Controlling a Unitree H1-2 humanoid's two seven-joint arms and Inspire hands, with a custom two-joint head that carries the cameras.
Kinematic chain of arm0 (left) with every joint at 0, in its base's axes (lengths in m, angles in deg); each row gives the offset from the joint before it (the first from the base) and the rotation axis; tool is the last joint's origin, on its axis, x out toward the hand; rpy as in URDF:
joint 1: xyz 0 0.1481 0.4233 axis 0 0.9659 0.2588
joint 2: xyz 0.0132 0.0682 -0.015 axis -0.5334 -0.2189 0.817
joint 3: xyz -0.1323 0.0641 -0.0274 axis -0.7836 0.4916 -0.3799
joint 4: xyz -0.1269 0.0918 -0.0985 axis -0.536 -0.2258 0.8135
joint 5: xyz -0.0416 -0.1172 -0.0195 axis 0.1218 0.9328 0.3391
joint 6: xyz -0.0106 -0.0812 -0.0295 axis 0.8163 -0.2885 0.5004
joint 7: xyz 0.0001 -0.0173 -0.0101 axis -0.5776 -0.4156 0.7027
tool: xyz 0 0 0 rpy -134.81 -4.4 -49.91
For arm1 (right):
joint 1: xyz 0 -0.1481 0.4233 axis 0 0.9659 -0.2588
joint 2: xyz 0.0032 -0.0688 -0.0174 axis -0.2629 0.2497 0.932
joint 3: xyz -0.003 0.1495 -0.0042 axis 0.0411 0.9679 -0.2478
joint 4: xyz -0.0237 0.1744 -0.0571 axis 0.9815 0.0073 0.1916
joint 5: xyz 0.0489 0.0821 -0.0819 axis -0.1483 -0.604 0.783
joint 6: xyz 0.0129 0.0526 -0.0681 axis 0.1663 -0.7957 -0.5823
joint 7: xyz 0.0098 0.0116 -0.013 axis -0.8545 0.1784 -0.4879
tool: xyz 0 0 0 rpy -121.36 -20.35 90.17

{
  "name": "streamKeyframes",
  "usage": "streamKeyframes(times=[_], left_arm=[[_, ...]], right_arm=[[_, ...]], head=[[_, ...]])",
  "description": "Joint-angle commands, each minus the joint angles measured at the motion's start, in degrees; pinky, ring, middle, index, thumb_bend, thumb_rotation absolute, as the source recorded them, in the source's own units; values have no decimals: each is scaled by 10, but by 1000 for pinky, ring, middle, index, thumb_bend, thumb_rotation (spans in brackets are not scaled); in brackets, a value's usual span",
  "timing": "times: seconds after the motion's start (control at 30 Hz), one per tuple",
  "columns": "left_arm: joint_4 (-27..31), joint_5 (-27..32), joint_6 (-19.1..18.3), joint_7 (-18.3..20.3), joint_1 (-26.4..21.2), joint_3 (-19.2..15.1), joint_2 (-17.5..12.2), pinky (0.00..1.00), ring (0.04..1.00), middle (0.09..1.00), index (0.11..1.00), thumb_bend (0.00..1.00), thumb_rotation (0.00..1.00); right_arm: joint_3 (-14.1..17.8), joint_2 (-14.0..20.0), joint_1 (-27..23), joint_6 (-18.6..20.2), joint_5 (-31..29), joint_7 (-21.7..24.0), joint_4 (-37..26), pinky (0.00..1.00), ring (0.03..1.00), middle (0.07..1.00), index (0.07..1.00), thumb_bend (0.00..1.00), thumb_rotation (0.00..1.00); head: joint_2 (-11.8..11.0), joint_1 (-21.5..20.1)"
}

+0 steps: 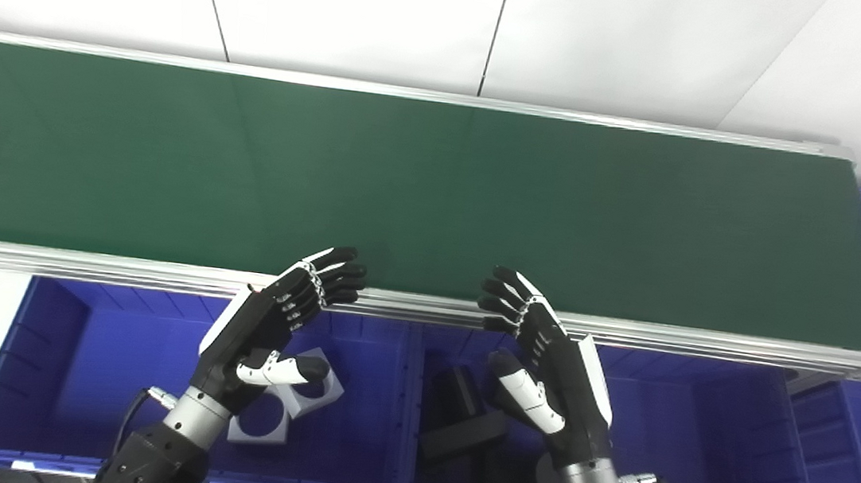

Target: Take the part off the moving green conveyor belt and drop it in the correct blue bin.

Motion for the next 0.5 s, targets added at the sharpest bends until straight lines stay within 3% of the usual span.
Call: streamKeyframes(times=[0.0, 0.47], left_arm=[[4, 8, 23, 5, -8, 1, -2, 805, 812, 824, 859, 963, 480], [-2, 8, 25, 5, -10, 0, -2, 798, 809, 821, 855, 964, 479]], right_arm=[[0, -2, -4, -32, -5, 1, -6, 721, 791, 832, 875, 669, 771], [-1, -5, -7, -34, -4, -1, 0, 716, 788, 827, 871, 668, 762]], head=[[0, 0], [-4, 7]])
